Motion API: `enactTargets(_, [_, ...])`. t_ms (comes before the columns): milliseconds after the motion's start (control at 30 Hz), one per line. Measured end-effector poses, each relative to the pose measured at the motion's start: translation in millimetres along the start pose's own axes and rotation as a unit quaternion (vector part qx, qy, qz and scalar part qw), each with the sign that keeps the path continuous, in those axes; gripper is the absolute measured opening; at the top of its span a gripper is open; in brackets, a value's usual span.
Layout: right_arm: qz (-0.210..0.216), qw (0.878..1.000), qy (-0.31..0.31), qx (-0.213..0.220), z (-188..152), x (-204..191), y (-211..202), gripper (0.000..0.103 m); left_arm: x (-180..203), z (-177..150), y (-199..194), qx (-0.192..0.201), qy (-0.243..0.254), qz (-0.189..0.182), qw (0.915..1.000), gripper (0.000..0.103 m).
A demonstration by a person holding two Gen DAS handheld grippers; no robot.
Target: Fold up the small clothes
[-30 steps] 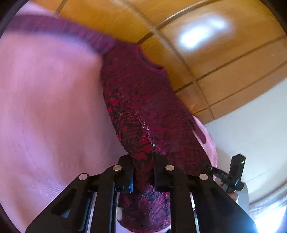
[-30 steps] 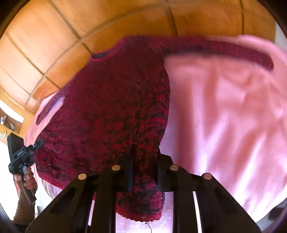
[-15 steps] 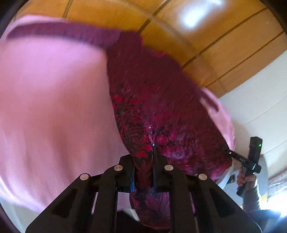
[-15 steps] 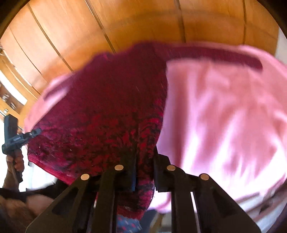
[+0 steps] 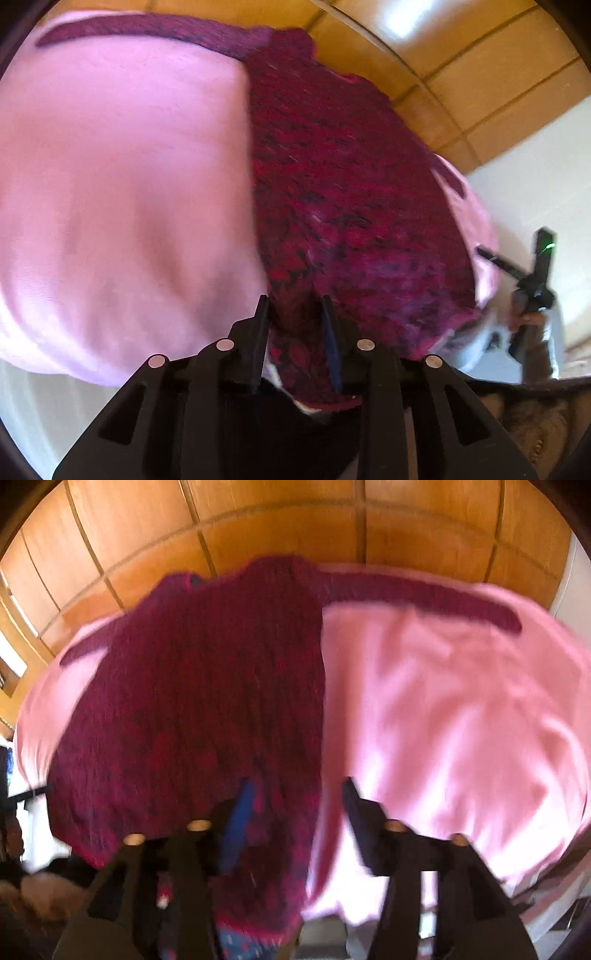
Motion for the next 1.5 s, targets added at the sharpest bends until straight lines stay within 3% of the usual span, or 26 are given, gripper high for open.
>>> enactTargets(133, [0.026,0.999,0.009,0.041,47,-32,21,0.067,-44,39,-27,0.082,-0.079,0.040,0.9927,0.027])
enactTargets(267, [0.045,0.998,0.018,0.050,81,-72,61,0.069,-107,87,-49,0.152,-0.182,0.075,0.9686,0.027])
enactTargets(367, [0.038,0.998,0.004,0.048,86,-104,84,0.068,-145,122,-61,0.191,-0.234,0.073,0.9504,0.045])
enactTargets(467, [0.028,0.999,-0.017,0.035,81,-118,111,0.070,-172,157,-71,0.220,-0.256,0.087,0.9374,0.048])
enactTargets(567, [0.009,0.998,-0.038,0.058,73,-123,120,0.077,-202,195,-80,0.238,-0.269,0.098,0.9281,0.048])
enactTargets(800, [0.011,0.997,-0.039,0.063,74,-125,125,0.084,-265,272,-61,0.242,-0.333,0.121,0.9034,0.048])
enactTargets(967, [0.001,0.997,-0.043,0.063,72,-126,127,0.087,-312,288,-45,0.249,-0.387,0.125,0.8790,0.048])
enactTargets(1067, [-0.001,0.997,-0.043,0.063,72,-127,128,0.088,-322,298,-45,0.262,-0.400,0.116,0.8704,0.046])
enactTargets(1100, [-0.002,0.997,-0.043,0.063,73,-127,128,0.088,-323,301,-46,0.265,-0.399,0.114,0.8705,0.024])
enactTargets(1133, [-0.003,0.997,-0.043,0.062,73,-127,129,0.088,-322,300,-48,0.266,-0.391,0.127,0.8721,0.012])
enactTargets(1367, [-0.006,0.997,-0.042,0.063,74,-128,130,0.089,-306,251,-100,0.317,-0.365,0.180,0.8568,0.009])
enactTargets(1433, [-0.006,0.997,-0.043,0.063,74,-129,130,0.089,-309,230,-106,0.308,-0.367,0.201,0.8541,0.009])
enactTargets(1500, [-0.005,0.997,-0.042,0.063,74,-129,131,0.089,-315,212,-96,0.276,-0.361,0.231,0.8603,0.009])
Point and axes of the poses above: each gripper's, at about its wrist camera, not at the fingertips, and y roughly the way its jaws point, x to its right, z to its top, the point moved 8 cm from there along y, roughly the way its jaws point, and after that the axes turned 3 degrees about y, right-handed, at the moved point
